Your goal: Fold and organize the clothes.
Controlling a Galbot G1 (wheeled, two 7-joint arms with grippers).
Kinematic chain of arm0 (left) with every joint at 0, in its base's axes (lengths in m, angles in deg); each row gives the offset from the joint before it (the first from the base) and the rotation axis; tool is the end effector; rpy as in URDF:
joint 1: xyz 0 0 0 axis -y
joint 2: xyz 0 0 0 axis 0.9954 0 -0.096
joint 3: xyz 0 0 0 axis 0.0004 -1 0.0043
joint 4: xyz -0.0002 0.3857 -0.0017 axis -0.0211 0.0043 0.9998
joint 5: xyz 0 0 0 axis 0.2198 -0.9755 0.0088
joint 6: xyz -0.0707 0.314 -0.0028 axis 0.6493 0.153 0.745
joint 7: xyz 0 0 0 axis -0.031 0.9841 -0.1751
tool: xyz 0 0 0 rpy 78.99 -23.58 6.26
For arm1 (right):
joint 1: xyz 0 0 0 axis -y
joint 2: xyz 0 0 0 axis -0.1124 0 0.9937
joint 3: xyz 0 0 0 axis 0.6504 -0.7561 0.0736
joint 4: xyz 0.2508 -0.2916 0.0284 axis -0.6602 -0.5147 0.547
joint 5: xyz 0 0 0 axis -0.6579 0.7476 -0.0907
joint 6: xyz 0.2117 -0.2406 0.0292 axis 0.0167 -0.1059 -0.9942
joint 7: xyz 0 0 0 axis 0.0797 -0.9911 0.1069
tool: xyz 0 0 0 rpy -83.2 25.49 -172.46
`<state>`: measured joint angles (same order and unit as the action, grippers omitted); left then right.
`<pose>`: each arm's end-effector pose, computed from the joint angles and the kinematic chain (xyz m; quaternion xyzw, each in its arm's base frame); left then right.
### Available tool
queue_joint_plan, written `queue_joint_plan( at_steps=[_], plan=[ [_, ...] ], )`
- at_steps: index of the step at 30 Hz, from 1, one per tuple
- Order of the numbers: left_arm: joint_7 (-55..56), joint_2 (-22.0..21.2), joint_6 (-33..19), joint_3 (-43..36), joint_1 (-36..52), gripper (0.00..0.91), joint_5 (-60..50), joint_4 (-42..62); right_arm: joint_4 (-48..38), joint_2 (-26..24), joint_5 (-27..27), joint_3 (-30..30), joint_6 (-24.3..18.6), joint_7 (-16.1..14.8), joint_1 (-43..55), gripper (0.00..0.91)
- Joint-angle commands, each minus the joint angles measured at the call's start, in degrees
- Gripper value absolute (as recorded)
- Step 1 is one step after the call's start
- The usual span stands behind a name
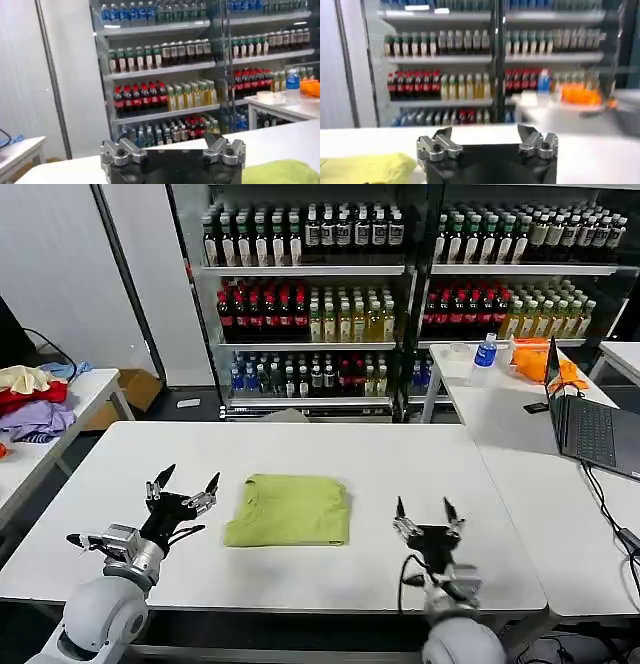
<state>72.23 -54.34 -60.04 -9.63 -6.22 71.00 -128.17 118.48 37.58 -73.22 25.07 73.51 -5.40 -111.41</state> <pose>0.2414 0.1312 -0.2646 -0.0709 -0.9938 -0.0653 0.0553 0.2027 0.0167 -0.2969 -0.0074 -0.9965 -0.0228 0.0798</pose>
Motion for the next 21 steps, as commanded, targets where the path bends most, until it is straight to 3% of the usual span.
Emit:
queue_joint_plan(
  at_steps=[1,13,21],
  plan=[
    [-0.8,-0.3,-0.1,0.3,-1.0,0.907,-2.4,0.3,-14.7,5.7,-17.1,-9.3,11.5,4.5,18.8,0.907],
    [-0.7,-0.4,0.1,1.0,-1.3,0.907,-2.1,0.4,-25.6,10.4,-30.3,-8.6,13.1,9.5,27.0,0.907],
    [-0.7,-0.5,0.1,0.8,-1.6,0.907,-2.1,0.6,-28.1,11.0,-32.7,-8.5,13.2,10.2,27.3,0.907]
  ],
)
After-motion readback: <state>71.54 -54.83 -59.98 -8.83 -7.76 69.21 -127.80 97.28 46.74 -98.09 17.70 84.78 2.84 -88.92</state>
